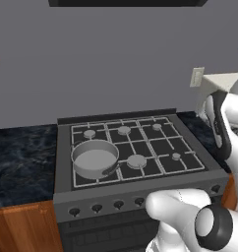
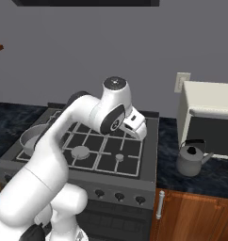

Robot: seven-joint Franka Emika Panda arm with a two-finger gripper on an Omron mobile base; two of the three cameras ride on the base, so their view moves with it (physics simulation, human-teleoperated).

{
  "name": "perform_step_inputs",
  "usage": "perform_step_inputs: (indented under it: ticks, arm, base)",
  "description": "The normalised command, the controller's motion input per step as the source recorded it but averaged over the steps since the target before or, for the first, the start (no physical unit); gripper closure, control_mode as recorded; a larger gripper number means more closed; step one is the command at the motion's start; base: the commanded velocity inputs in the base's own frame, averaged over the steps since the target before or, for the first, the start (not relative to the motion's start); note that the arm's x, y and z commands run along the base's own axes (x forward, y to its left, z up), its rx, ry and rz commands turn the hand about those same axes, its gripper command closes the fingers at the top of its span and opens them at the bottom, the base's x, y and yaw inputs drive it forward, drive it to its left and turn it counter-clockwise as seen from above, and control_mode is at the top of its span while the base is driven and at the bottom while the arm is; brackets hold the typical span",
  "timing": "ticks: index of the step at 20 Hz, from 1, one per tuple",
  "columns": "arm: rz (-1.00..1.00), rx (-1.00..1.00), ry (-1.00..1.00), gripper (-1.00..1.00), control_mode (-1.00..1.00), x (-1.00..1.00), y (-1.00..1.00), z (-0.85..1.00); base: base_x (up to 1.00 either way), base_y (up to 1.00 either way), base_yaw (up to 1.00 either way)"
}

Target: Pick the kettle from the counter and place it on a stove burner. Then turn the burner on.

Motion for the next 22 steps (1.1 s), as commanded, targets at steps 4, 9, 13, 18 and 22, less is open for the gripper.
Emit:
perform_step_inputs:
  ticks: [4, 9, 13, 18, 22]
  arm:
    - [-0.12, 0.06, 0.00, -1.00, -1.00, 0.00, -0.49, -0.03]
    - [-0.10, 0.03, 0.00, -1.00, -1.00, 0.00, -0.43, -0.09]
    - [-0.10, 0.01, 0.00, -1.00, -1.00, 0.00, -0.39, -0.16]
    - [-0.09, 0.00, 0.00, -1.00, -1.00, 0.00, -0.35, -0.19]
    - [-0.01, 0.00, 0.00, -1.00, -1.00, 0.00, -0.27, -0.17]
  base:
    - [0.00, 0.00, 0.00]
    - [0.00, 0.00, 0.00]
    - [0.00, 0.00, 0.00]
    - [0.00, 0.00, 0.00]
    - [0.00, 0.00, 0.00]
